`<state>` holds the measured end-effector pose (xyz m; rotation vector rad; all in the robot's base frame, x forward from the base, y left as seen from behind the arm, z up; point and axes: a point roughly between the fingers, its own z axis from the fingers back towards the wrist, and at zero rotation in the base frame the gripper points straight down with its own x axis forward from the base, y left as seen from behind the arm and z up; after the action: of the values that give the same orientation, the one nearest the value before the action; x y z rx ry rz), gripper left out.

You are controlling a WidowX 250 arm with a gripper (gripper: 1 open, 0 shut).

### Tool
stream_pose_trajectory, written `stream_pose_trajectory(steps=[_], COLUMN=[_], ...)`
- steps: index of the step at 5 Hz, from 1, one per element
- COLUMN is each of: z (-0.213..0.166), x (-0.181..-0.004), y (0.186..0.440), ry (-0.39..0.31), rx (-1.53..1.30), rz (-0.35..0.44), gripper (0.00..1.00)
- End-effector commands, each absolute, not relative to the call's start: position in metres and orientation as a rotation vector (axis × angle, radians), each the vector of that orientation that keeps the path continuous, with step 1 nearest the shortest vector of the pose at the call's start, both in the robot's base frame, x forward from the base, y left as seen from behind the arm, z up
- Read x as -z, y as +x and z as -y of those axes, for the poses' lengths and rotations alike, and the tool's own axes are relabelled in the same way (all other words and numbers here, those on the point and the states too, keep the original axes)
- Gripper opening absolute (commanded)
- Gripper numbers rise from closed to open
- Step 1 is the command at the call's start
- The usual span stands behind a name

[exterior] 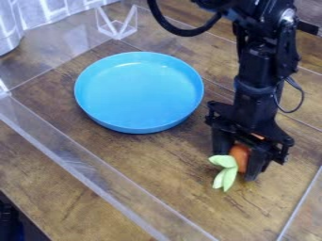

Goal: Put the carrot in the blue tray

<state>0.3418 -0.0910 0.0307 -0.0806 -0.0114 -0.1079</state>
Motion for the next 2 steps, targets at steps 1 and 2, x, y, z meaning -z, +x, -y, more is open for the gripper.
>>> stream_pose_trajectory(steps=[1,2], z=[0.091,0.089], x=[-0.061,-0.073], y=[0.351,0.351], ry=[-0.092,-0.093], rx=[0.111,0.113], rz=[0.084,0.102], gripper=[0.0,0.0])
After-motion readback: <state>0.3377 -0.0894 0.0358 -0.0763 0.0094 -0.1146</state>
